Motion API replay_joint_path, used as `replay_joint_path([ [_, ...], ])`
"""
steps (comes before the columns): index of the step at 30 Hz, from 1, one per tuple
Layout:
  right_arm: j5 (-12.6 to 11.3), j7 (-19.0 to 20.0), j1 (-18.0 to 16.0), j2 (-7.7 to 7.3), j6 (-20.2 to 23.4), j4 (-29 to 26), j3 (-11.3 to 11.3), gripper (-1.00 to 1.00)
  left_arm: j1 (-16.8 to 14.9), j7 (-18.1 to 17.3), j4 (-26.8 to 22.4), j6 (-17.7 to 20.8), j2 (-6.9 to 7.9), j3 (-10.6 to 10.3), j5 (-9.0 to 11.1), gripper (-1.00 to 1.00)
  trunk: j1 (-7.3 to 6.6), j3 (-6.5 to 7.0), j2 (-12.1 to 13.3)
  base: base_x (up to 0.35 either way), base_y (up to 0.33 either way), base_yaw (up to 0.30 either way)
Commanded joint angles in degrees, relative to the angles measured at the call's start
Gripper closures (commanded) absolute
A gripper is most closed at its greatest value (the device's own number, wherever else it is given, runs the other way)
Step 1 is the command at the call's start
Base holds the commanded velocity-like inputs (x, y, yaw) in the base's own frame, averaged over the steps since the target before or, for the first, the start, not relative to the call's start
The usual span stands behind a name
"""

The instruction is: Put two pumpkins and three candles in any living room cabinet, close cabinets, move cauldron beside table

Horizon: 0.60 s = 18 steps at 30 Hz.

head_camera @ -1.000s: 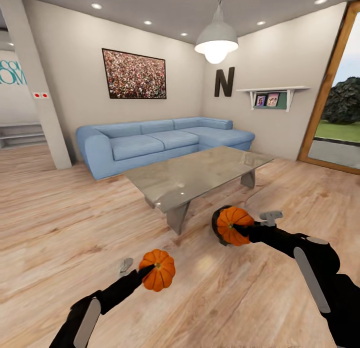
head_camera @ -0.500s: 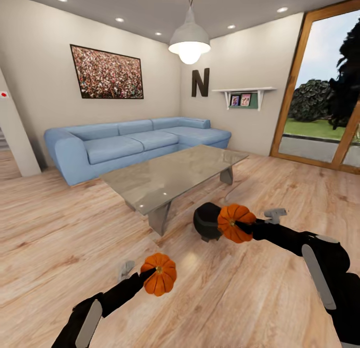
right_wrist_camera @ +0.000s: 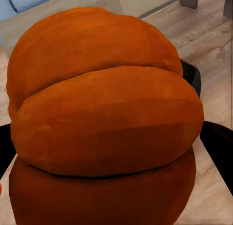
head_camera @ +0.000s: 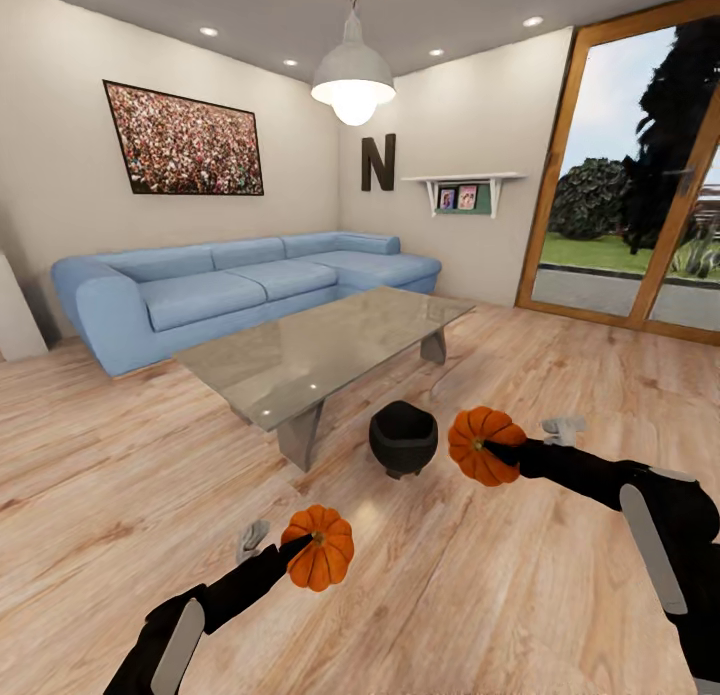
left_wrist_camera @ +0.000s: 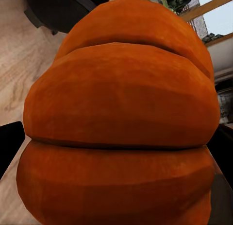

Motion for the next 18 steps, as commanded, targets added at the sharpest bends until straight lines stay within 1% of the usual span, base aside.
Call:
replay_joint_path([
  [1,-0.1,0.4,-0.1,0.00,0.5,0.0,-0.3,1.00,0.0,-0.2,0.0,0.5,-0.04,0.2,0.3,1.00,-0.01,-0.06,0.0,0.000,0.000,-0.023],
  [4,-0.2,0.4,-0.4,0.00,0.7,0.0,-0.9,1.00,0.0,-0.3,0.0,0.3,0.02,0.2,0.2,1.00,-0.01,0.00,0.0,0.000,0.000,-0.108],
  [5,-0.2,0.4,-0.7,0.00,0.9,0.0,-1.4,1.00,0.0,-0.7,0.0,-0.3,0.06,0.2,0.4,1.00,-0.01,0.02,0.0,0.000,0.000,-0.246],
  [8,-0.1,0.4,-0.8,0.00,1.1,0.0,-1.6,1.00,0.0,-1.0,-0.1,-0.5,0.08,0.2,0.4,1.00,-0.01,0.10,0.0,0.000,0.000,-0.257],
  [9,-0.2,0.4,-0.9,0.00,2.1,0.0,-2.0,1.00,0.0,-1.2,-0.1,-0.6,0.09,0.2,0.4,1.00,-0.01,0.13,0.0,-0.090,0.000,-0.268],
  [13,-0.2,0.4,-0.9,0.00,2.4,0.0,-2.1,1.00,0.0,-1.2,-0.1,-0.4,0.10,0.1,0.4,1.00,-0.01,0.23,0.0,-0.222,0.000,-0.269],
  [18,-0.2,0.4,-0.9,0.00,2.5,0.0,-2.2,1.00,0.0,-1.1,-0.1,-0.3,0.10,0.1,0.3,1.00,-0.01,0.35,0.0,-0.309,0.000,-0.270],
])
